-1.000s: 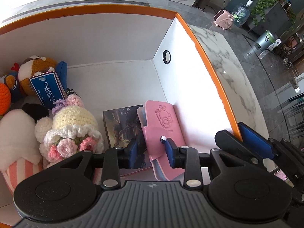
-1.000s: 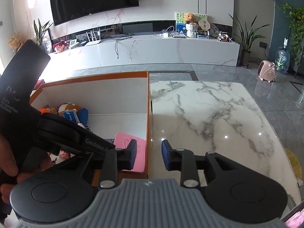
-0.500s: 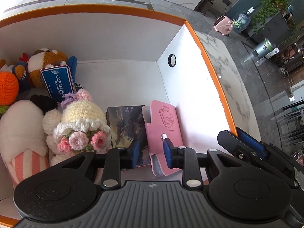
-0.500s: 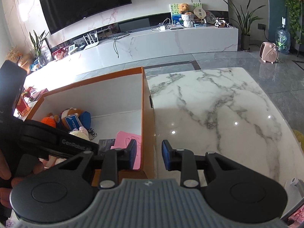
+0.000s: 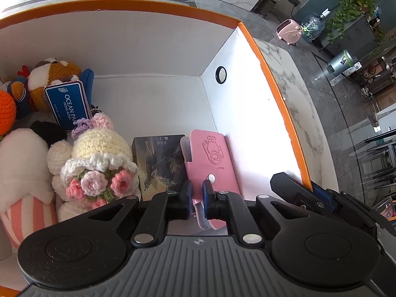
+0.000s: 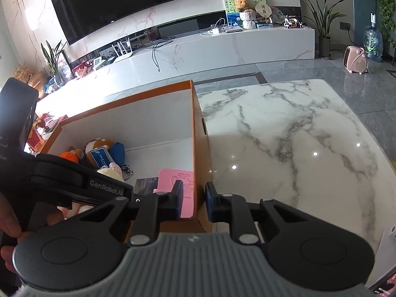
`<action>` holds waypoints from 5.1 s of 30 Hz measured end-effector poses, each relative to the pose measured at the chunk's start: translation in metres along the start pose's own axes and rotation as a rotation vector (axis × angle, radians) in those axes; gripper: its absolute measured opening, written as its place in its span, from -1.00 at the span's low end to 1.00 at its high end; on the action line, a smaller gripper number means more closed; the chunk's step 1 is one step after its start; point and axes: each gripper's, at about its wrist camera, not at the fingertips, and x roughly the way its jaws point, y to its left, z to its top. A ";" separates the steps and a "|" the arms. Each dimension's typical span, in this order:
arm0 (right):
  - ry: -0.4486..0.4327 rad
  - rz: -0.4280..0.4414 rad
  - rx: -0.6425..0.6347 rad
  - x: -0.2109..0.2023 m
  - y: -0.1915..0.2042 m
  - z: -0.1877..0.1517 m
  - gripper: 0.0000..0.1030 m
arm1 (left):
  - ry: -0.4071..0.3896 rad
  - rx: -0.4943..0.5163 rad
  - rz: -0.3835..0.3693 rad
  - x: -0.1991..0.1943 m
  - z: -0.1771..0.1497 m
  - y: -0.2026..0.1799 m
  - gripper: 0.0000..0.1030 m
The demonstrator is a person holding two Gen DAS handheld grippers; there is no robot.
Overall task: Organize objects
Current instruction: 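Open both grippers to release the card box and wallet in the box, then move left gripper to white Vaseline tube while right gripper approaches dark gray box, then close left gripper on Vaseline tube while right gripper closes on dark gray box, then carry the Vaseline tube and dark gray box over the orange box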
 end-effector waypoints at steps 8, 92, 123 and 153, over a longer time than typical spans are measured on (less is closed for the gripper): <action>-0.041 0.000 -0.035 -0.018 0.009 0.002 -0.53 | -0.204 0.144 0.018 -0.048 -0.025 -0.020 -0.61; 0.280 -0.136 -0.148 -0.075 0.027 -0.146 0.62 | -0.126 -0.100 0.332 -0.070 -0.209 0.047 0.02; 0.057 0.069 -0.107 -0.140 0.056 -0.096 0.57 | -0.321 -0.065 0.029 -0.152 -0.176 -0.003 -0.01; 0.046 0.144 -0.255 0.014 0.070 0.080 0.57 | -0.380 -0.044 -0.012 -0.112 0.009 0.035 -0.01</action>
